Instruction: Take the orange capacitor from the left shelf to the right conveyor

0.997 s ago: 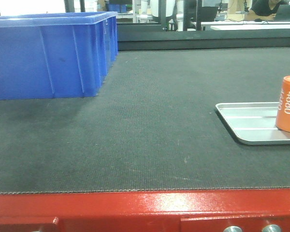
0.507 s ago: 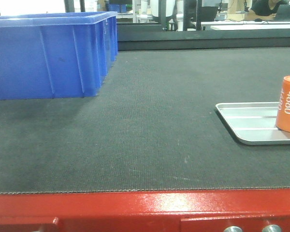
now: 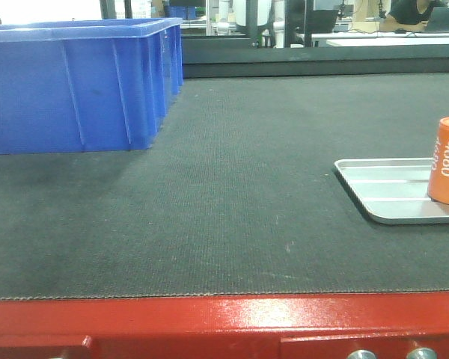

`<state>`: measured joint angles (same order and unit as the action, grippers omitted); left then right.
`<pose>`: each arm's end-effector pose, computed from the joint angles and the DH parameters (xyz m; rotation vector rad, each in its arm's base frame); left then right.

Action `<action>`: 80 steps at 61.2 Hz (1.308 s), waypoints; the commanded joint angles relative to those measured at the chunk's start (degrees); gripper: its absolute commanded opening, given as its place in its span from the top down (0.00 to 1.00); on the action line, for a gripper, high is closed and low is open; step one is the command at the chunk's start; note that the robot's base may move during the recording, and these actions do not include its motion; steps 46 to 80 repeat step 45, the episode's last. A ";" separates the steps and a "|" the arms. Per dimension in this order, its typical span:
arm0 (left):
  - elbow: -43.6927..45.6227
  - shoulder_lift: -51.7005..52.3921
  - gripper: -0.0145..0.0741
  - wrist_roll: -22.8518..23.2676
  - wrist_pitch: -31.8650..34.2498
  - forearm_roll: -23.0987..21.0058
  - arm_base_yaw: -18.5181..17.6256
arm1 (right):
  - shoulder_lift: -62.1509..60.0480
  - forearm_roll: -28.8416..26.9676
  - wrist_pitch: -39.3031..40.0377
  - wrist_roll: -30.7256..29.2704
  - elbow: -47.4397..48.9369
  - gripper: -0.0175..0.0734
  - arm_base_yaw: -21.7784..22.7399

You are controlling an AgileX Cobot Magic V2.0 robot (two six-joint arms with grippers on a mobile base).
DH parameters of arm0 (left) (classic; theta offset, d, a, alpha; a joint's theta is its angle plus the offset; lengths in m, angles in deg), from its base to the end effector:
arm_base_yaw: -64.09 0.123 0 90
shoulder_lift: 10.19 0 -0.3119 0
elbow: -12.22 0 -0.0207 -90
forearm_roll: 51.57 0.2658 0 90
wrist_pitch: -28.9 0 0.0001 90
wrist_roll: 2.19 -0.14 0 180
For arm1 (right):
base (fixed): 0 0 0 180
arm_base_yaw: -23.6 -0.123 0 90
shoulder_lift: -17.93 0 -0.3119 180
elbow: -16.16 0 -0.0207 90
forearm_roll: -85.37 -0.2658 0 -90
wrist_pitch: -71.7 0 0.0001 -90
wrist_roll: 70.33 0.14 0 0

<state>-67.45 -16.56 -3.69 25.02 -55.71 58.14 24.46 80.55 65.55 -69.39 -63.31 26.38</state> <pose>0.0932 -0.0104 0.1967 0.0493 1.5697 -0.1215 0.0937 -0.0033 0.1924 0.1124 1.6042 0.0472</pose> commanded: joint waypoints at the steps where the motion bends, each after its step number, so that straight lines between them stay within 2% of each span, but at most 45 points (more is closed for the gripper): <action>1: 0.18 0.63 0.98 0.09 5.11 -0.10 0.12 | -0.81 -0.08 5.62 0.10 0.22 0.75 0.50; 80: 0.18 0.63 0.98 0.09 5.11 -0.10 0.12 | -0.81 -0.08 5.62 0.10 0.22 0.75 0.50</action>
